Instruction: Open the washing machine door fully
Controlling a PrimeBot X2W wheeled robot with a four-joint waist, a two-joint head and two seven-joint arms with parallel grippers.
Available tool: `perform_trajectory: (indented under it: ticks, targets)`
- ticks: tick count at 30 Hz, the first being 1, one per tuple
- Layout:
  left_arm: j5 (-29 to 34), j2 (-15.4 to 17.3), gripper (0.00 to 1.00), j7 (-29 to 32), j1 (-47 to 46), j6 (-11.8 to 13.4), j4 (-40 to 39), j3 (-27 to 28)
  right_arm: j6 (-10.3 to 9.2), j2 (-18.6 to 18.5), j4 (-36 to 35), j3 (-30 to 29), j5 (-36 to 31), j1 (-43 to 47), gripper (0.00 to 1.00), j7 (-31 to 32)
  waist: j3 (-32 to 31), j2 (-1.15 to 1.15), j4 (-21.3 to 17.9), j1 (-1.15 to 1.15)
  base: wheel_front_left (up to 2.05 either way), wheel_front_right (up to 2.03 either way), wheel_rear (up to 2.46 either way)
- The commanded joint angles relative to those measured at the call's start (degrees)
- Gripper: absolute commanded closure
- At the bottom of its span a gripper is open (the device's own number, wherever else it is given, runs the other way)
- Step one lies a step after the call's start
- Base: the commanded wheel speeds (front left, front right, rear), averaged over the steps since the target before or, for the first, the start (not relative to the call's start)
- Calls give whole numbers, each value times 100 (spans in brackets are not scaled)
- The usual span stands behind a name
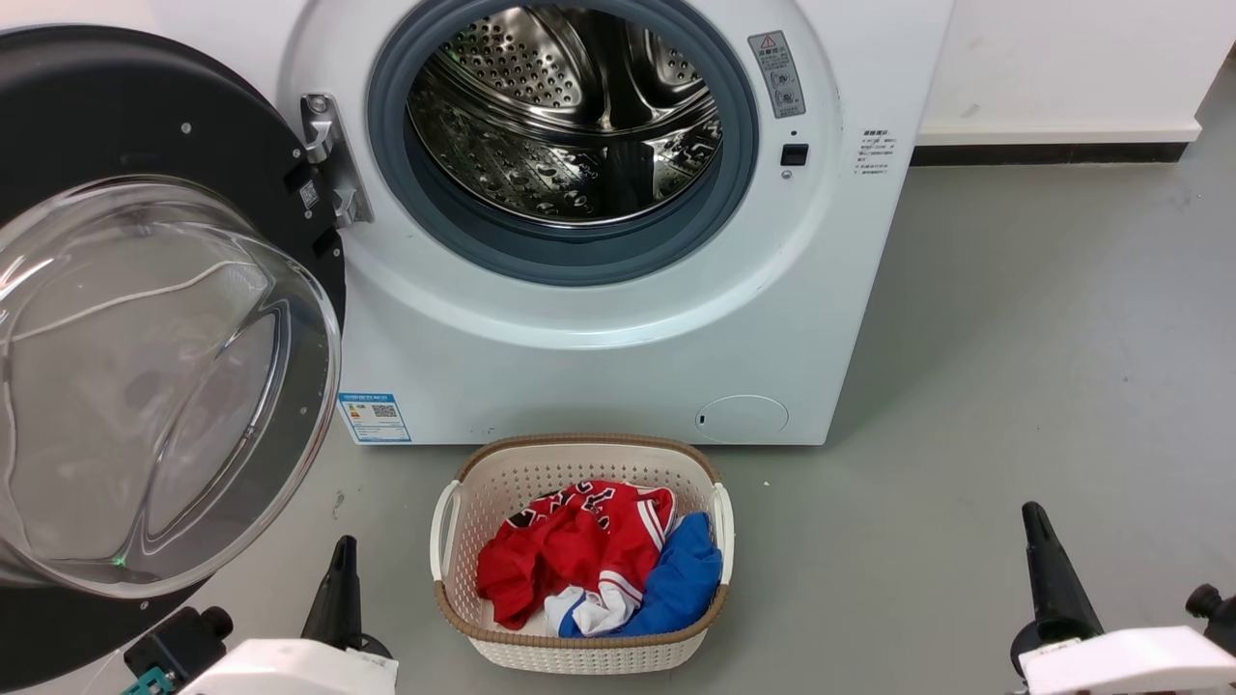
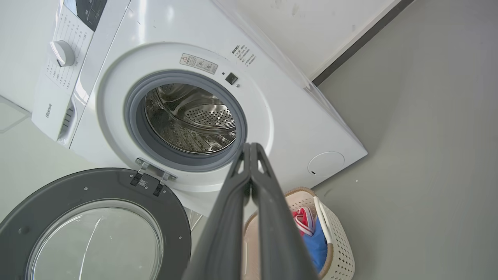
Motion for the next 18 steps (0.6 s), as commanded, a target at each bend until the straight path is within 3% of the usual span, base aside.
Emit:
perform_trajectory:
  ticks: [1,18]
  targets:
    - [-159,0,100,38,-180,-54,-44,38,1,-47,-28,-17,156,-159,100,44,2,0,0,0,0,0,0]
    - [-1386,-1,100,337,-363,-137,34,135,1,-57,151,-75,1320,-400,100,328,35,0,-8,0,0,0,0]
